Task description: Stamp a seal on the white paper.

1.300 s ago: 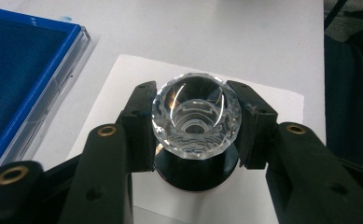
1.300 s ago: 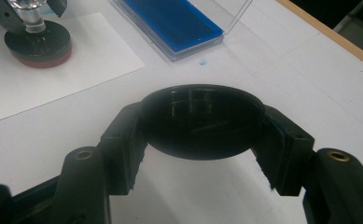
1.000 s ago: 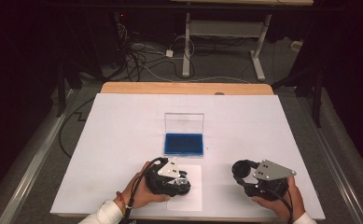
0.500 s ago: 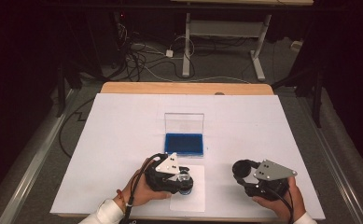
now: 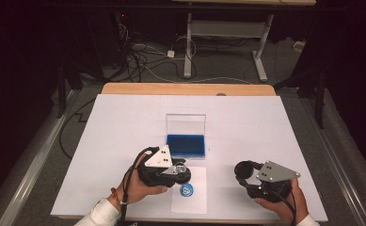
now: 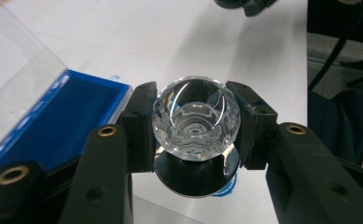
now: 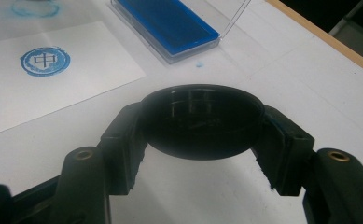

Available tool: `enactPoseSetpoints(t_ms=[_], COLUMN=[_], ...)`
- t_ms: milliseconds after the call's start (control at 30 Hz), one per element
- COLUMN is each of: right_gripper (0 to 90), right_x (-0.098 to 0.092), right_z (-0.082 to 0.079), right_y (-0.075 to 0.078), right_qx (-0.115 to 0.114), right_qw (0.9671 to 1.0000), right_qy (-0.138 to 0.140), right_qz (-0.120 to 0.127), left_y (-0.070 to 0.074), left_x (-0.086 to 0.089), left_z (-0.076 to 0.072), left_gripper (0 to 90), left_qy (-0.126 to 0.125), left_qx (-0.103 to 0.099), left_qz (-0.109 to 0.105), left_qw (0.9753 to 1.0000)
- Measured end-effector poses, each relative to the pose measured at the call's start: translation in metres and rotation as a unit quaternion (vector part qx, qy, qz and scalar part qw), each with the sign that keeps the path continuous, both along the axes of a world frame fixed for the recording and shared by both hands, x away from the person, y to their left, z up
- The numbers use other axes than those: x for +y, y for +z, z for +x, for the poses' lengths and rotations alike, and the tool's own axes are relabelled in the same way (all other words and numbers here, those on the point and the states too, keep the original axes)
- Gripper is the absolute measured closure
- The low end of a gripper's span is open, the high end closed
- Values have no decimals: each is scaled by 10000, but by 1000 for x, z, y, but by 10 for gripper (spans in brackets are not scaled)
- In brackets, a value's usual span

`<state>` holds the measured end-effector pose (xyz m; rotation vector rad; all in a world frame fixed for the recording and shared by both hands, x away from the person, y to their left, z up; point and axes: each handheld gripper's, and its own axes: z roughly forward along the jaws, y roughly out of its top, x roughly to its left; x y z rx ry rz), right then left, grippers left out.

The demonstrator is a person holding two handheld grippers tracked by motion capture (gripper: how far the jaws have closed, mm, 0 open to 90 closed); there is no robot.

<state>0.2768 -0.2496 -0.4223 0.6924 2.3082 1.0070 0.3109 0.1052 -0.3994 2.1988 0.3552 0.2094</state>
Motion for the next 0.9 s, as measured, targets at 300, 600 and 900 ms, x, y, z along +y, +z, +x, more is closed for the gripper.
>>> enactPoseSetpoints(t_ms=[300, 600, 900], right_gripper=[392, 392, 392], right_x=[1, 1, 1], right_z=[2, 6, 7], right_y=[-1, -1, -3], right_qx=[41, 58, 93], right_qw=[10000, 10000, 10000], right_qy=[6, -31, -13], right_qz=[40, 57, 11], left_y=[8, 9, 15], left_x=[16, 27, 40], left_z=[1, 6, 7], left_gripper=[546, 546, 546], left_qy=[158, 296, 455], left_qx=[-46, -51, -142], left_qz=[-116, -184, -280], left_qw=[9998, 9994, 9985])
